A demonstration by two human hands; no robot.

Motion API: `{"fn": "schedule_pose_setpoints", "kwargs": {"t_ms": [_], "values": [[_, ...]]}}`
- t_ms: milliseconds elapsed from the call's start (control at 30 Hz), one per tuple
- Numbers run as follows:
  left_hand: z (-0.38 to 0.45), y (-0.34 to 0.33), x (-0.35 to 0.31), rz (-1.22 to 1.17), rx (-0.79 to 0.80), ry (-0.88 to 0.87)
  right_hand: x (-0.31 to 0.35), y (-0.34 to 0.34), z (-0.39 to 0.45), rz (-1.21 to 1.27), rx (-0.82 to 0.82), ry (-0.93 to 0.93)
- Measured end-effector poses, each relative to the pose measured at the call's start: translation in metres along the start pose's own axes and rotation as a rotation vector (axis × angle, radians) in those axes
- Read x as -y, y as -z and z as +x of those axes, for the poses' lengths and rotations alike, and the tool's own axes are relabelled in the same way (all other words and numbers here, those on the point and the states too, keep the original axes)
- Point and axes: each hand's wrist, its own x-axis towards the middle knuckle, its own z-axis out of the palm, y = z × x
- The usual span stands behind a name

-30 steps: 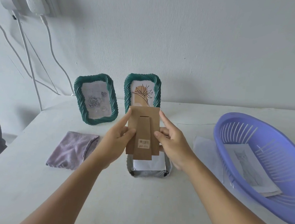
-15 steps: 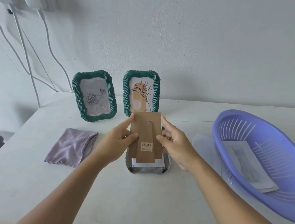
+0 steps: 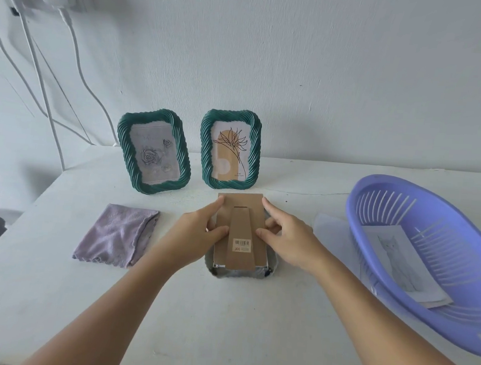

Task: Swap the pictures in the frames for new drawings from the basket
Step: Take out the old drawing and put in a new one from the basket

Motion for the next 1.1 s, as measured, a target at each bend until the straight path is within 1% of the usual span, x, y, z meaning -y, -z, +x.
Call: {"fn": "schedule_pose_setpoints", "kwargs": {"t_ms": [267, 400, 533, 700, 833, 1100], "values": [[0.001, -0.002, 0.000, 0.028, 0.023, -0.016, -0.003, -0.002, -0.001, -0.066, -0.009, 0.008], [0.001, -0.004, 0.001, 0.077, -0.008, -0.030, -0.006, -0.005, 0.001, -0.164, -0.036, 0.038], [0.002, -0.007, 0.004, 0.143, -0.033, -0.024, -0.011, -0.010, 0.003, -0.253, -0.026, 0.035], [0.000, -0.009, 0.005, 0.132, -0.051, -0.002, -0.016, -0.012, 0.003, -0.230, -0.043, 0.017], [0.002, -0.007, 0.003, 0.141, -0.034, 0.005, -0.015, -0.012, 0.003, -0.215, -0.056, -0.020], [0.010, -0.006, 0.007, 0.102, -0.025, 0.036, -0.013, -0.007, 0.005, -0.204, -0.033, -0.024]]}}
